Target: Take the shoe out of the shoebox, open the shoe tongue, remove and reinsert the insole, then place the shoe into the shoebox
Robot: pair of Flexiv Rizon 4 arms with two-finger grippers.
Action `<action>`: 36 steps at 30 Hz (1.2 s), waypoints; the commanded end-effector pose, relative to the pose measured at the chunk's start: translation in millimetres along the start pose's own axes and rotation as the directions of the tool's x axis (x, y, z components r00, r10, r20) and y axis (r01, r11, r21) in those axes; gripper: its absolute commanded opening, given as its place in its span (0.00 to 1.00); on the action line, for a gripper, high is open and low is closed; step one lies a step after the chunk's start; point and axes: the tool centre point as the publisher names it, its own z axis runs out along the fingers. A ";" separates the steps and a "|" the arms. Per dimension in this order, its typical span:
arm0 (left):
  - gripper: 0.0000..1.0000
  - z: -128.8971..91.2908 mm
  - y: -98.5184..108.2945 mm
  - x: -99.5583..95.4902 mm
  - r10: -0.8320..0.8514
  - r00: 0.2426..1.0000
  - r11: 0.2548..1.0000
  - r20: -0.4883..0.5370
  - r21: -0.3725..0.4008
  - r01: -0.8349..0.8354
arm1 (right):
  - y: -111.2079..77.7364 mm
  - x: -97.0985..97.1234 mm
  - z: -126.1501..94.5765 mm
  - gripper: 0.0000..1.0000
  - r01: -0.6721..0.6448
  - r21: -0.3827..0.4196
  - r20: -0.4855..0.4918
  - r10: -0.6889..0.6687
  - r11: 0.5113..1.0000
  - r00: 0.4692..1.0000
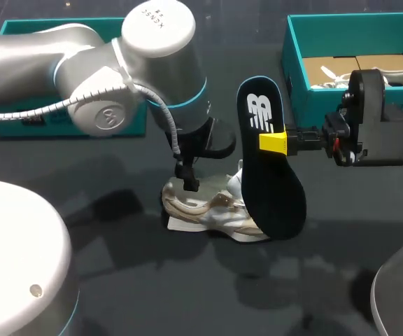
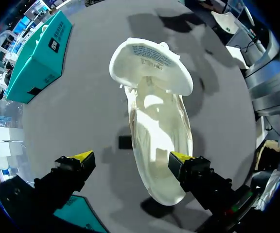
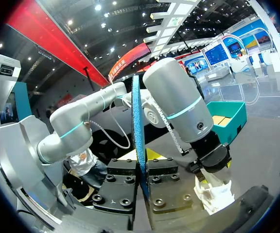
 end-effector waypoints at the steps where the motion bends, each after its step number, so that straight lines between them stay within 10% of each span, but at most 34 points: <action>1: 1.00 15.3 -2.9 -4.1 0.000 1.000 1.000 -0.012 0.007 0.000 | -2.2 1.5 0.7 0.00 0.000 -0.002 0.004 0.000 1.000 1.000; 17: 0.85 51.6 -18.5 -6.3 -0.015 0.997 1.000 -0.080 0.003 0.015 | -2.2 1.5 0.7 0.00 0.000 -0.002 0.004 0.000 1.000 1.000; 31: 0.49 60.6 -28.7 -4.5 -0.012 0.994 1.000 -0.110 0.003 0.013 | -2.2 1.5 0.7 0.00 0.000 -0.002 0.004 0.000 1.000 1.000; 34: 0.09 61.9 -28.4 -4.1 -0.005 0.993 1.000 -0.120 0.004 0.005 | -2.2 1.5 0.7 0.00 0.000 -0.002 0.004 0.000 1.000 1.000; 36: 0.00 62.1 -27.6 -3.8 0.004 0.992 1.000 -0.122 0.003 -0.004 | -2.2 1.5 0.7 0.00 0.000 -0.002 0.004 0.000 1.000 1.000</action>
